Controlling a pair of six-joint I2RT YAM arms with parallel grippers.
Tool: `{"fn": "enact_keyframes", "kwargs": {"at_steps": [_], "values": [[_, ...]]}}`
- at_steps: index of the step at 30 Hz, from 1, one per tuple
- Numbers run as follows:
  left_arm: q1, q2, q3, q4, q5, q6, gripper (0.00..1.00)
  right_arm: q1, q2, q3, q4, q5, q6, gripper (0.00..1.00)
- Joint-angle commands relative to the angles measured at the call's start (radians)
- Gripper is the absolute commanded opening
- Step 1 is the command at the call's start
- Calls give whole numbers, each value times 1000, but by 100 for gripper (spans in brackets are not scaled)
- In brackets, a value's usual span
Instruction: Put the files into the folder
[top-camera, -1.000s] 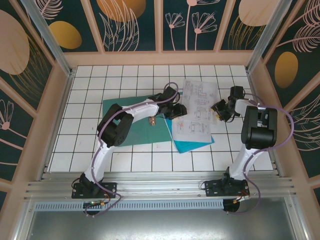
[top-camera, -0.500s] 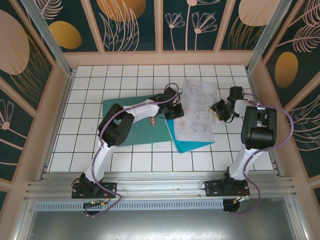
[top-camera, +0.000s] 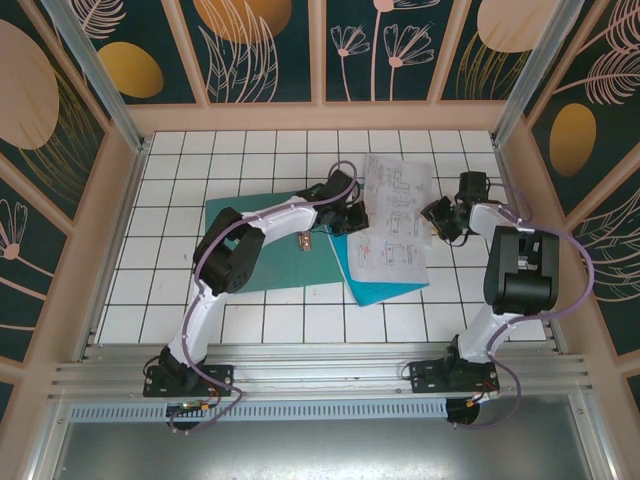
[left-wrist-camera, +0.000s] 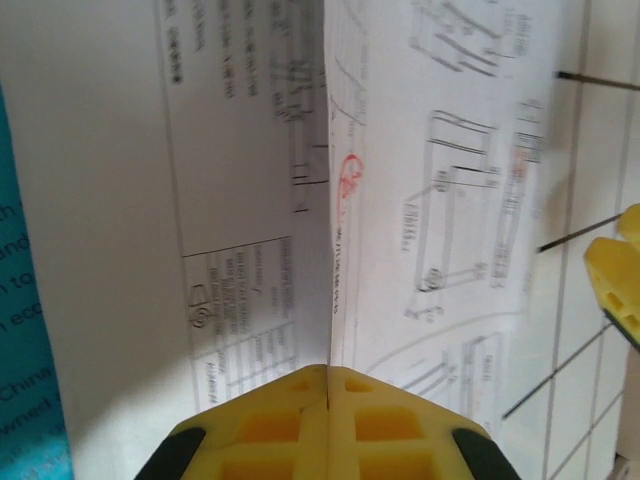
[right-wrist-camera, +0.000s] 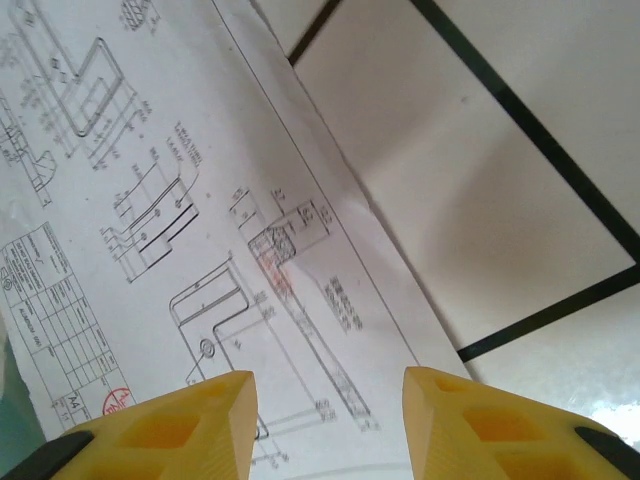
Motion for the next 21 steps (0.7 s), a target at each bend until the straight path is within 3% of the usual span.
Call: {"fn": "enact_keyframes", "kwargs": {"at_steps": [1,7,21], "values": [[-2,-88,19,-4,-3,-14,0,16,-64,-22,-6,19,-6,44],[7,-172,-45,-26,-13,-16,0,36,-136,-47,-16,2,2,44],[84,-494,-442,-26,-94,-19,0,112,-138,-71,53,-149,-11,46]]}}
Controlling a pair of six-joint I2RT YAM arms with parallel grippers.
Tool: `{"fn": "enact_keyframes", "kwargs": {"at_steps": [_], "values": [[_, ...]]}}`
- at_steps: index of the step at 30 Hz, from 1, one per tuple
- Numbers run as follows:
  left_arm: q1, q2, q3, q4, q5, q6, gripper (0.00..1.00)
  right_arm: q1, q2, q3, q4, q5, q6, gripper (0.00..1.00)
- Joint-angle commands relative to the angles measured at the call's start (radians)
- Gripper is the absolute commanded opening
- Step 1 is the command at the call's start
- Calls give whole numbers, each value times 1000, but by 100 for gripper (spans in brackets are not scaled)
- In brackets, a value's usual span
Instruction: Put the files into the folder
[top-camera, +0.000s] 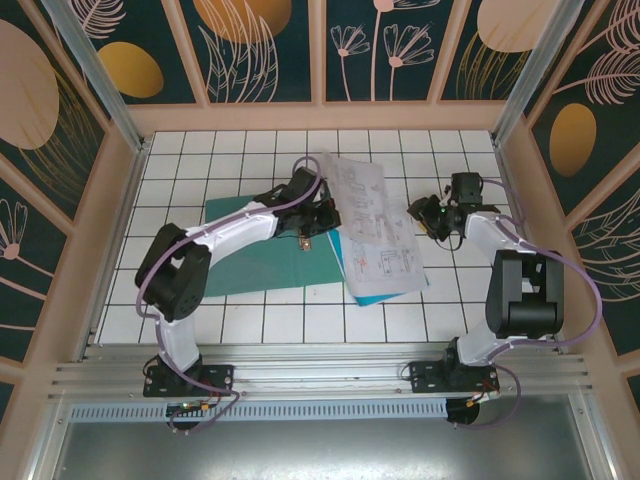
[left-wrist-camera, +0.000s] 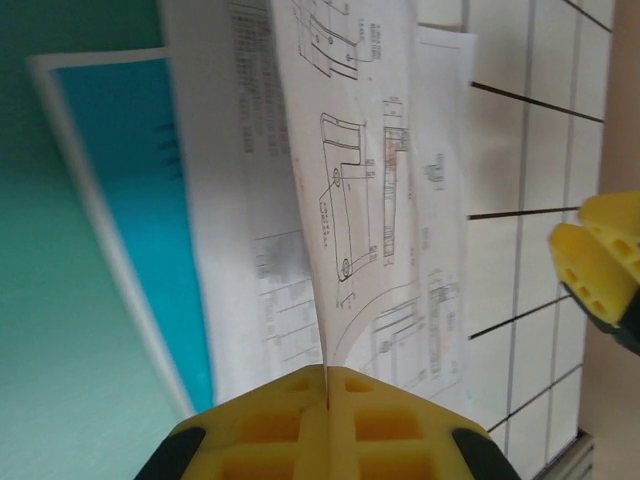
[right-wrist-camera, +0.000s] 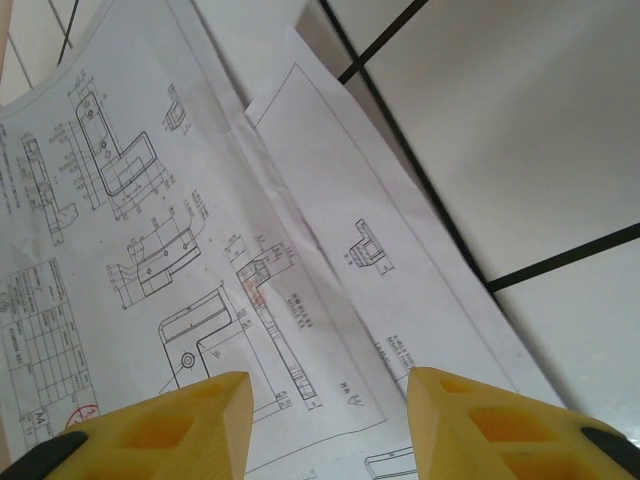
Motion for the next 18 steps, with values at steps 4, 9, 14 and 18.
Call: {"fn": "enact_keyframes", "kwargs": {"at_steps": [4,9,14,18], "values": [[47,-171,-131,-59,-75,5,0,68,28,17,38,-55,-17,46],[76,-256,-222,-97,-107,25,0,122,56,42,44,-51,-17,46],[91,-310,-281,-140,-141,48,0,177,83,55,65,-59,-1,46],[95,-338,-309,-190,-171,76,0,220,107,69,87,-80,12,46]]}}
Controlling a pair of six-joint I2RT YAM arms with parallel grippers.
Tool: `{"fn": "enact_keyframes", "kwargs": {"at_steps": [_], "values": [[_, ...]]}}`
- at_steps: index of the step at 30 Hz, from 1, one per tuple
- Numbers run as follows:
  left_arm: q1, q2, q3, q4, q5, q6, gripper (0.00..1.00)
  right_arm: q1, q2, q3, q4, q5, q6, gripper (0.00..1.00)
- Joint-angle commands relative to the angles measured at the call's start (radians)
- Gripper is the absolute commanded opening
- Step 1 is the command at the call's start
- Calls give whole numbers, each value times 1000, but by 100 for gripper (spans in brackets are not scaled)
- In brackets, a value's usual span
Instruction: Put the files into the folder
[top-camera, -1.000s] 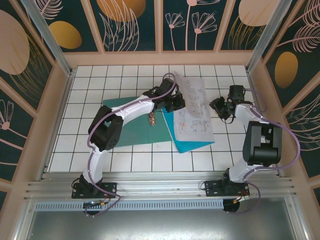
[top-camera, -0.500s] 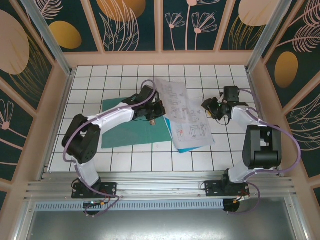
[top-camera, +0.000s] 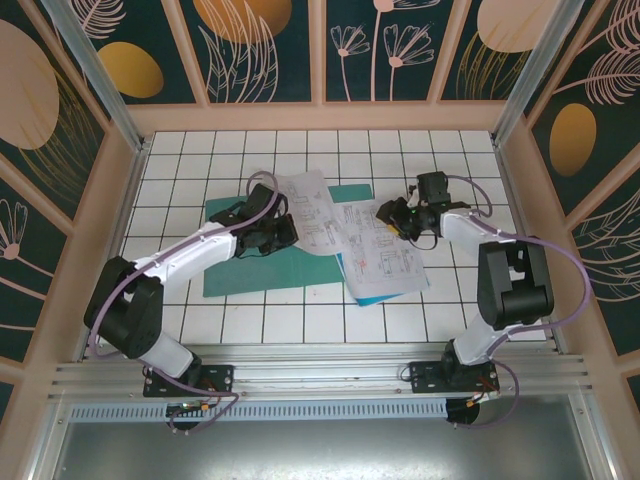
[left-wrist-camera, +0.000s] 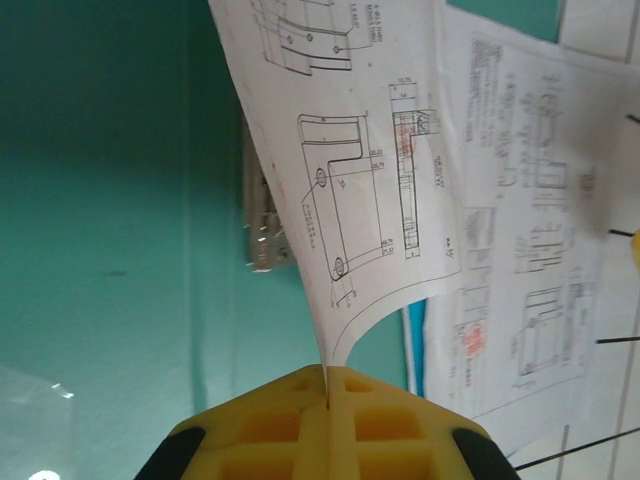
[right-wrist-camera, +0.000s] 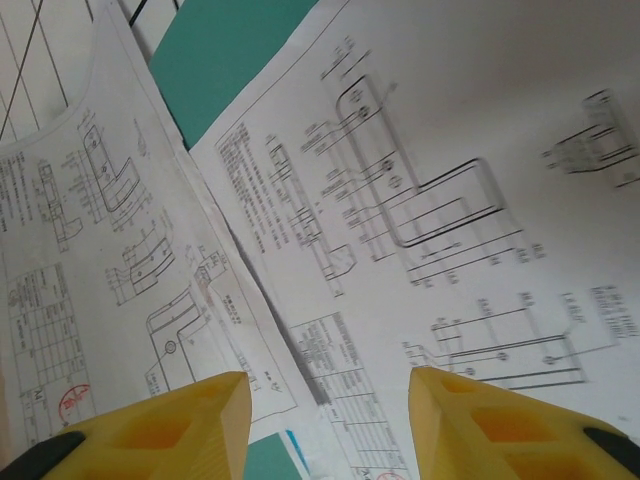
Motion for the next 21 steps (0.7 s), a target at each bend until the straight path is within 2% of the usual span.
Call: {"fn": "enact_keyframes", "kwargs": {"at_steps": [1,12,21], "values": [[8,-44,-28,-79,-53,48,0,39,33,45,38,-41,8,47],[28,-95,-117,-150,-137,80,0,200,163,157,46,-66,20,47],[29,-80,-163,-152,-183,91,0,290,303,298,4,-56,9,47]]}}
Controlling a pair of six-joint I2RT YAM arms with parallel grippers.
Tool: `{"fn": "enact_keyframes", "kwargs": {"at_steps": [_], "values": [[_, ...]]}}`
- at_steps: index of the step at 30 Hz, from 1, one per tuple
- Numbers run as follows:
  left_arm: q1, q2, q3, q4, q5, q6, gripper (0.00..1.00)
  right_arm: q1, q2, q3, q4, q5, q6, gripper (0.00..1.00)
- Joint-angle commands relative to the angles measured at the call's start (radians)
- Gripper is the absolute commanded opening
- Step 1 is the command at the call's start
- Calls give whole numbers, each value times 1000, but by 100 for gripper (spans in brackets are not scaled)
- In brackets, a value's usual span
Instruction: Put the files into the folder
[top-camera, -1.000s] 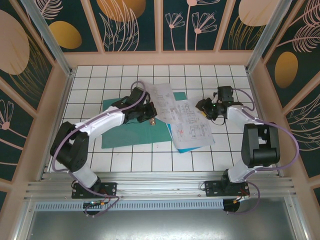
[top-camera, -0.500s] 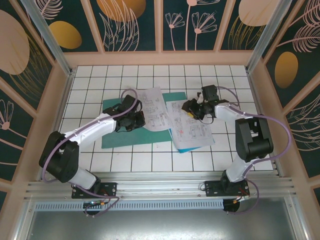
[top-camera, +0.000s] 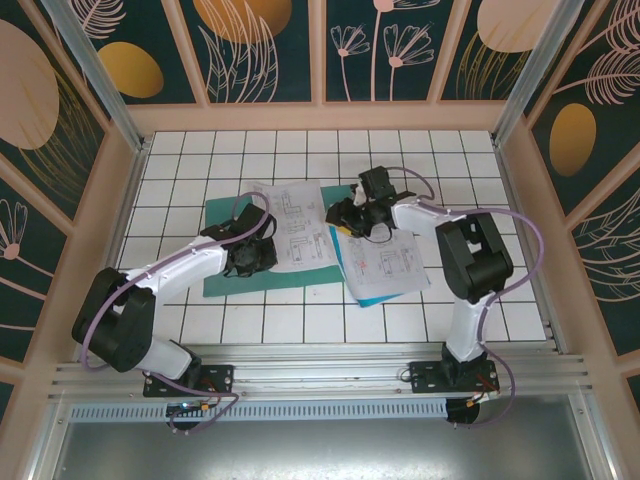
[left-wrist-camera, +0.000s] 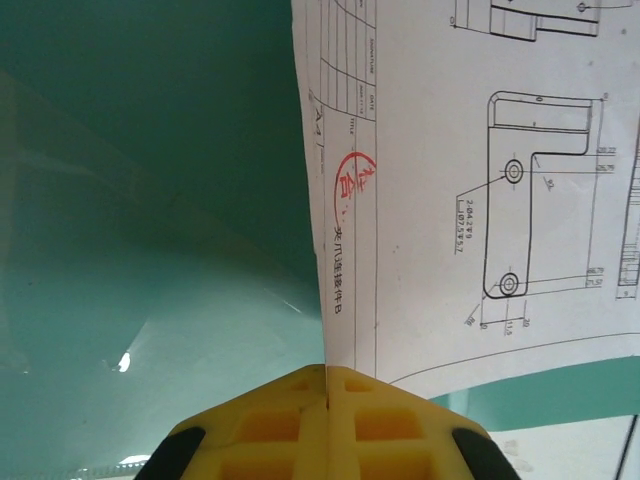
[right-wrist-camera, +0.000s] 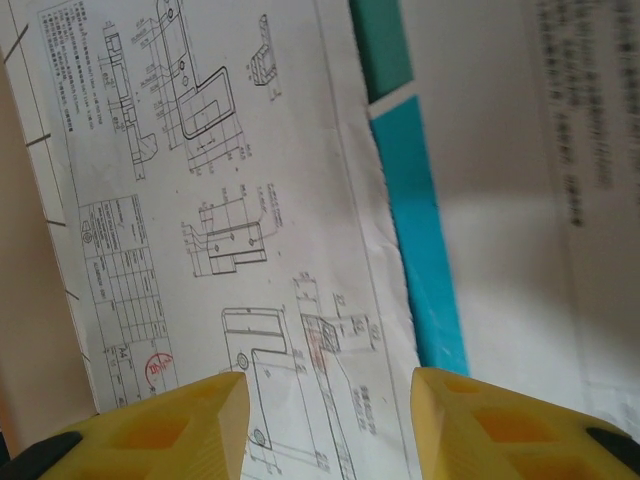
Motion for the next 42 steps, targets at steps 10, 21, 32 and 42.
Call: {"fn": "enact_keyframes", "kwargs": {"at_steps": [10,21,32,42], "values": [[6,17,-11,-70,-99,52,0,38,113,127,-77,45,-14,47],[5,48,-25,-80,-124,85,0,60,157,150,-69,22,1,48],[6,72,-28,-53,-115,92,0,68,175,181,-78,14,10,48],[6,91,-18,-40,-108,98,0,99,190,223,-69,-35,22,48]]}}
